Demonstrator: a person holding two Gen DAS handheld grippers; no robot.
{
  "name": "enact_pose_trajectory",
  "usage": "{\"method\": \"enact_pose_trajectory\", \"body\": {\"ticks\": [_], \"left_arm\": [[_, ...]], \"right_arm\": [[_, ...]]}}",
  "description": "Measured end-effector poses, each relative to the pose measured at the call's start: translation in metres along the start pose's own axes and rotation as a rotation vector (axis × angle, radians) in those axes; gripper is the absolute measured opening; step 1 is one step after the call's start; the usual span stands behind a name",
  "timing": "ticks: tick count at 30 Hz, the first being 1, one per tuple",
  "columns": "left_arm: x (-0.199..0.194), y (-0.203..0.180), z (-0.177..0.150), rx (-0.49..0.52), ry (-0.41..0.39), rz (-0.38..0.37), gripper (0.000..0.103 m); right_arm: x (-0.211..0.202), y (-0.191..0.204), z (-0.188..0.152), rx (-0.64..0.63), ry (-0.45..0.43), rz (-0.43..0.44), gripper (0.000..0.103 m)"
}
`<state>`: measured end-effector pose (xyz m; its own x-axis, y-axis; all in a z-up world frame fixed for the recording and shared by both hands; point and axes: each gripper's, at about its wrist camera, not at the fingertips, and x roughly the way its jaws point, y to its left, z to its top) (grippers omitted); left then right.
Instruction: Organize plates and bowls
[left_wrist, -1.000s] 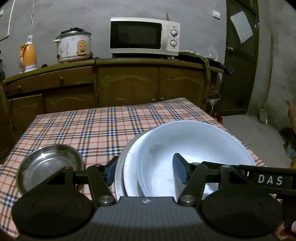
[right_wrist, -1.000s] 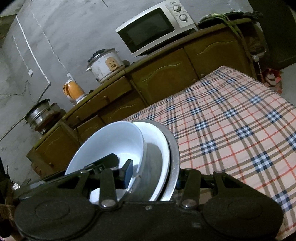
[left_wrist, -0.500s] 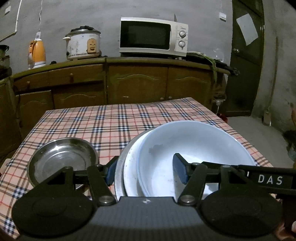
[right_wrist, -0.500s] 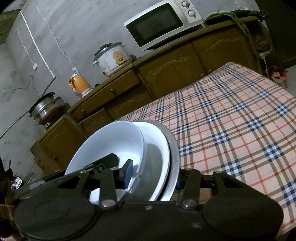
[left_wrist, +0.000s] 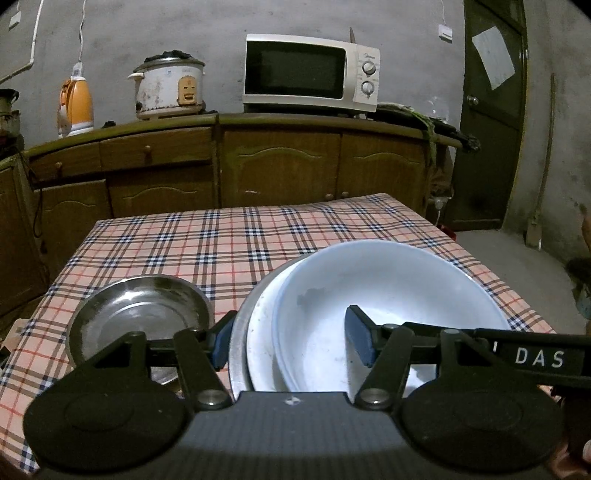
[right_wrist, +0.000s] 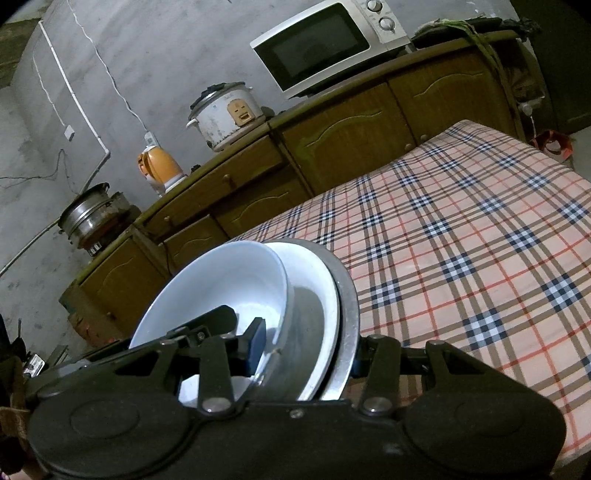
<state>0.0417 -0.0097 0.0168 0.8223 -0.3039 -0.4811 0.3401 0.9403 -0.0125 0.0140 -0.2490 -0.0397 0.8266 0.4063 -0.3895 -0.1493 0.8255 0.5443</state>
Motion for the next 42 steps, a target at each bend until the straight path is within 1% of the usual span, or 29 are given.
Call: {"method": "enact_pose_trajectory", "body": {"ticks": [10,27,30,33,35,37,39,42], "left_arm": [[0.001,0.032,0.001,-0.005,0.002,0.006,0.063],[-0.001,0.094,0.003,-0.059,-0.037,0.035,0.063],[0.000,0.102,0.003,-0.071,-0.044,0.044,0.063],[0.002,0.106,0.002,-0.043,-0.047,0.079,0.059],[0.003,0.117,0.002,-0.093,-0.062,0.052,0.059],[0.007,0.125,0.002,-0.127,-0.060,0.042,0.060],[0.011,0.127,0.002,-0.113,-0.058,0.051,0.060],[0.015,0.131,0.002,-0.109,-0.055,0.062,0.060]], "right_arm": [[0.022,0.026,-0.005,-0.003,0.016,0.003,0.054],[0.066,0.084,-0.012,-0.070,0.024,0.027,0.054],[0.073,0.092,-0.013,-0.081,0.027,0.030,0.054],[0.080,0.104,-0.018,-0.138,0.017,0.008,0.054],[0.086,0.104,-0.019,-0.100,0.018,0.012,0.054],[0.094,0.107,-0.021,-0.116,0.033,0.014,0.054],[0.101,0.107,-0.021,-0.091,0.038,0.018,0.054],[0.108,0.110,-0.018,-0.087,0.027,0.016,0.054]]}}
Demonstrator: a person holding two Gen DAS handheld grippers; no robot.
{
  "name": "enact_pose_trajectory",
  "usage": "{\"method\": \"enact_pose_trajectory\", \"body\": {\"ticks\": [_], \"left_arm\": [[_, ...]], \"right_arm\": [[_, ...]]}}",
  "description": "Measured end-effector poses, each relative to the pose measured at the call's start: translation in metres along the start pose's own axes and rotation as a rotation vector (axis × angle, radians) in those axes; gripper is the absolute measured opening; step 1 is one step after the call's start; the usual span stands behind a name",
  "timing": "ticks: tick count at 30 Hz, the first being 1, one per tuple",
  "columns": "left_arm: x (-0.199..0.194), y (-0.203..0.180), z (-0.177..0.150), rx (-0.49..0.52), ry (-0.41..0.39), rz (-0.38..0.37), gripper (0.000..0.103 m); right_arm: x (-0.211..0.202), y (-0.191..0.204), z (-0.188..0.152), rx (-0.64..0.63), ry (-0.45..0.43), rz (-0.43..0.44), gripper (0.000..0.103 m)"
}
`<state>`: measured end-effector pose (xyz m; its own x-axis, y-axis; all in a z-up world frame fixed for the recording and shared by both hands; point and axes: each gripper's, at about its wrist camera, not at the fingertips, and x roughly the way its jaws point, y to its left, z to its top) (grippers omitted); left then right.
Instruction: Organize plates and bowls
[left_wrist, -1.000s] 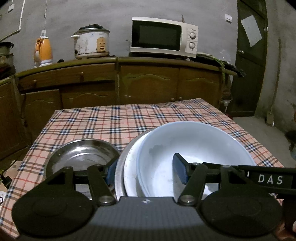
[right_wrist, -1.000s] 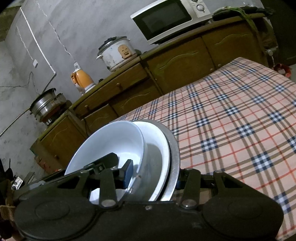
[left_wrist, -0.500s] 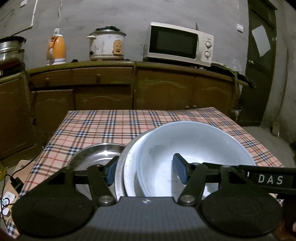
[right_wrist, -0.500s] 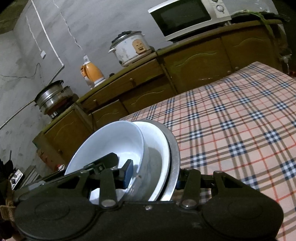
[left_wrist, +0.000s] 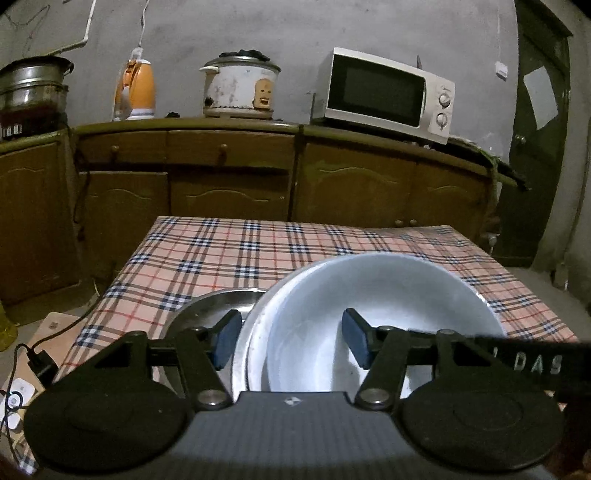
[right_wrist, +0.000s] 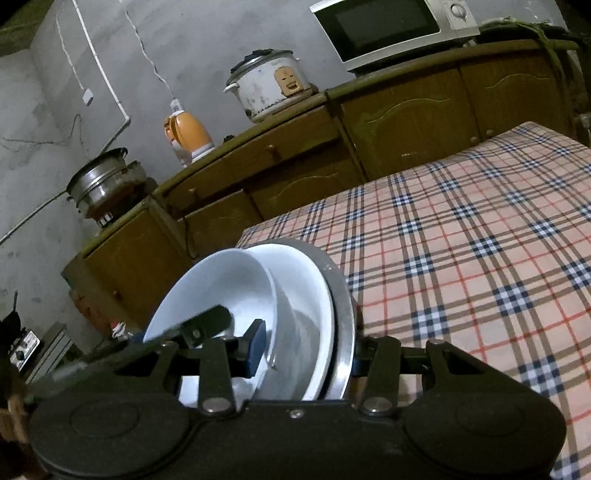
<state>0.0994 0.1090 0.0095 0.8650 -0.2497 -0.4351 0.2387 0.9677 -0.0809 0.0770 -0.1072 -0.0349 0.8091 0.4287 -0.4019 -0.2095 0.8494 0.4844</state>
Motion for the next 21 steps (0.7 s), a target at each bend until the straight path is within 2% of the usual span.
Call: {"method": "enact_pose_trajectory", "body": {"ticks": [21], "left_arm": [[0.024,0.043,0.019,-0.061,-0.031,0.058,0.060]], "right_arm": [[0.061,0.025,0.020,0.032,0.022,0.039,0.054]]}}
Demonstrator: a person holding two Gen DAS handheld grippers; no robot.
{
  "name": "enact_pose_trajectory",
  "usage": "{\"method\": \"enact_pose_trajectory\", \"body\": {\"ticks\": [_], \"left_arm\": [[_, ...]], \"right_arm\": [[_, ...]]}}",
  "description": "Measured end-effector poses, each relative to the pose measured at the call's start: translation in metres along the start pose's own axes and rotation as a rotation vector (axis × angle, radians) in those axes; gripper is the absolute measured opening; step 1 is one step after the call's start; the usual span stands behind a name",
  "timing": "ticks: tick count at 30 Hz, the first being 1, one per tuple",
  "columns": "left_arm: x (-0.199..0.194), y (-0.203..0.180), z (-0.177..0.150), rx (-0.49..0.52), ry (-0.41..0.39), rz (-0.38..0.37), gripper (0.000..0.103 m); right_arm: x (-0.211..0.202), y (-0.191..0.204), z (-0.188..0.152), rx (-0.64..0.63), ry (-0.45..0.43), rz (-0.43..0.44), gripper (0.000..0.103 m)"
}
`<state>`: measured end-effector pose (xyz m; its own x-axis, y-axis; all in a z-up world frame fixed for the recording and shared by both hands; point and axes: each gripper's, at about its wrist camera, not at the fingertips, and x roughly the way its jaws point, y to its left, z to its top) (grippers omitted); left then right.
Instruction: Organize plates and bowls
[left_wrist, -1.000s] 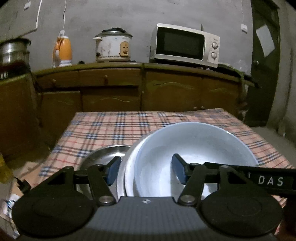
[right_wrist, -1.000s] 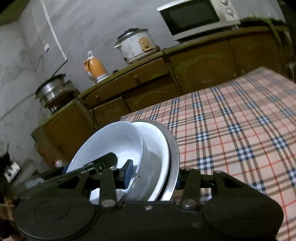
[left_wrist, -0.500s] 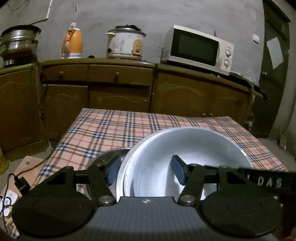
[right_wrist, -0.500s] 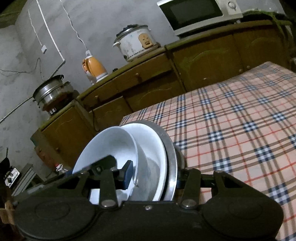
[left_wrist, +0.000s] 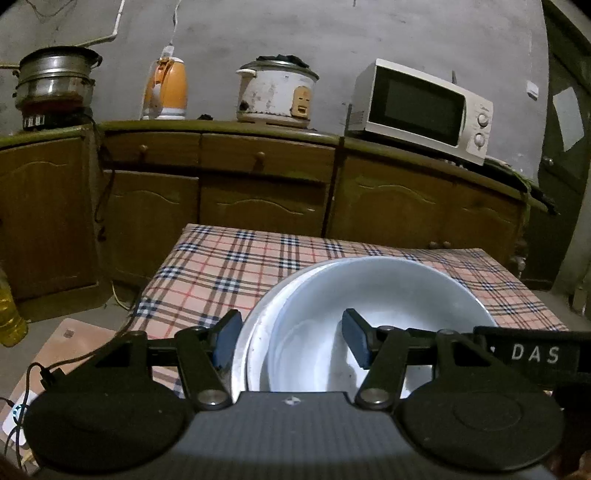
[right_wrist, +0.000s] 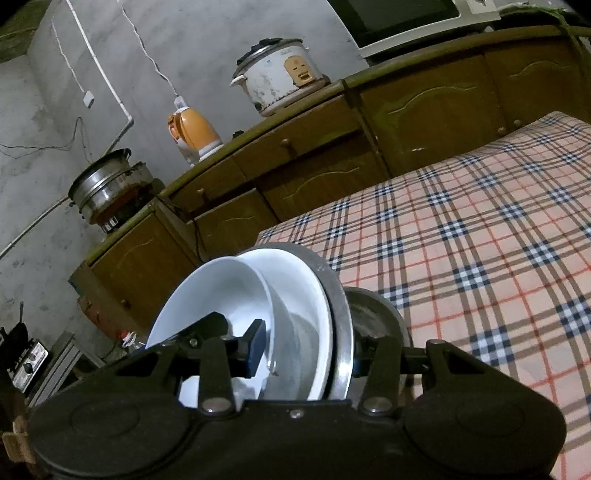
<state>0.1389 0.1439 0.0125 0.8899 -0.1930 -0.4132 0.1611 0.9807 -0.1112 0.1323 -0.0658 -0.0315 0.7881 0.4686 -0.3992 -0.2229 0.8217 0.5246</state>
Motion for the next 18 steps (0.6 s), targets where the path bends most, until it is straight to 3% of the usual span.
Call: {"method": "enact_pose_trajectory", "body": {"ticks": [18], "left_arm": [[0.024,0.016,0.002,0.004,0.020,0.039,0.059]], "right_arm": [[0.039,-0.002,0.000,0.016,0.039,0.014,0.054]]}}
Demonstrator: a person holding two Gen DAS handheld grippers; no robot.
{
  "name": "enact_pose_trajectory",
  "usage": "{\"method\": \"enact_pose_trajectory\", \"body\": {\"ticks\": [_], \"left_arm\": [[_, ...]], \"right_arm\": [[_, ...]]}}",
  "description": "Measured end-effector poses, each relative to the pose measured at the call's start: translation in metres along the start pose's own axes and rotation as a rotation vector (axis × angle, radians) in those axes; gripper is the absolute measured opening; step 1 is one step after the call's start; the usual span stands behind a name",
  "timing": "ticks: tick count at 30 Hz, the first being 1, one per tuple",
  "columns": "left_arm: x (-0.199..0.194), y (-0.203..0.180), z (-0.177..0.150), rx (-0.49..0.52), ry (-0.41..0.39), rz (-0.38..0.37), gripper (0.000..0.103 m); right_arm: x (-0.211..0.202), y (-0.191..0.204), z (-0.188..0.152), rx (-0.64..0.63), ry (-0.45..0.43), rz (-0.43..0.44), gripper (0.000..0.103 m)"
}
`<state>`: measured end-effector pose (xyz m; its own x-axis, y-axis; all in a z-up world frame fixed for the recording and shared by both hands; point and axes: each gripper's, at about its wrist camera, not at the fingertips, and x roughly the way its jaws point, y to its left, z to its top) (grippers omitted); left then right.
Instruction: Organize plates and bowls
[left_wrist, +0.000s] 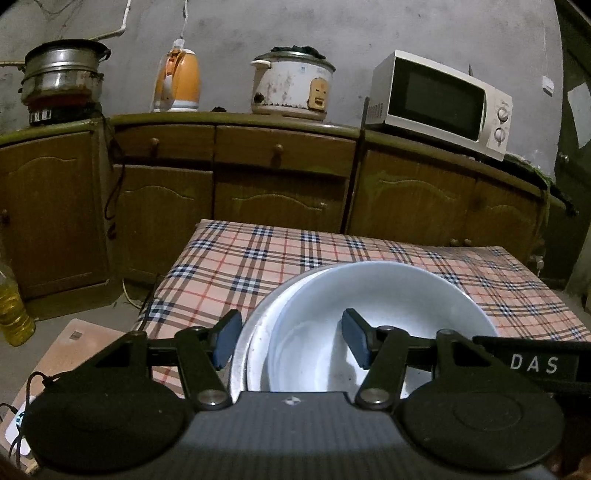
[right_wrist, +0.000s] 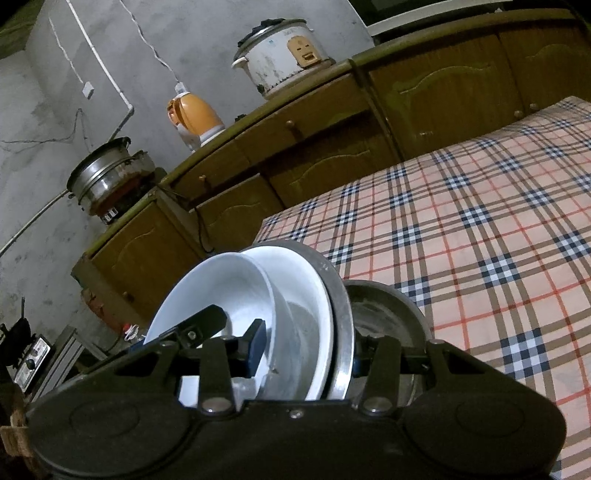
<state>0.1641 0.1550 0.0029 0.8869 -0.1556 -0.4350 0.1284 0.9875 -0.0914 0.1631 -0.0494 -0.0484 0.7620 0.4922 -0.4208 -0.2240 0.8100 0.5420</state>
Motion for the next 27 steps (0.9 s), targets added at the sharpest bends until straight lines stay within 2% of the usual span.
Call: {"method": "enact_pose_trajectory", "body": {"ticks": [27], "left_arm": [[0.017,-0.002,-0.004,0.016,0.017,0.002,0.059]], "right_arm": [[0.019,-0.009,-0.004,0.027,0.014,-0.017,0.054]]}}
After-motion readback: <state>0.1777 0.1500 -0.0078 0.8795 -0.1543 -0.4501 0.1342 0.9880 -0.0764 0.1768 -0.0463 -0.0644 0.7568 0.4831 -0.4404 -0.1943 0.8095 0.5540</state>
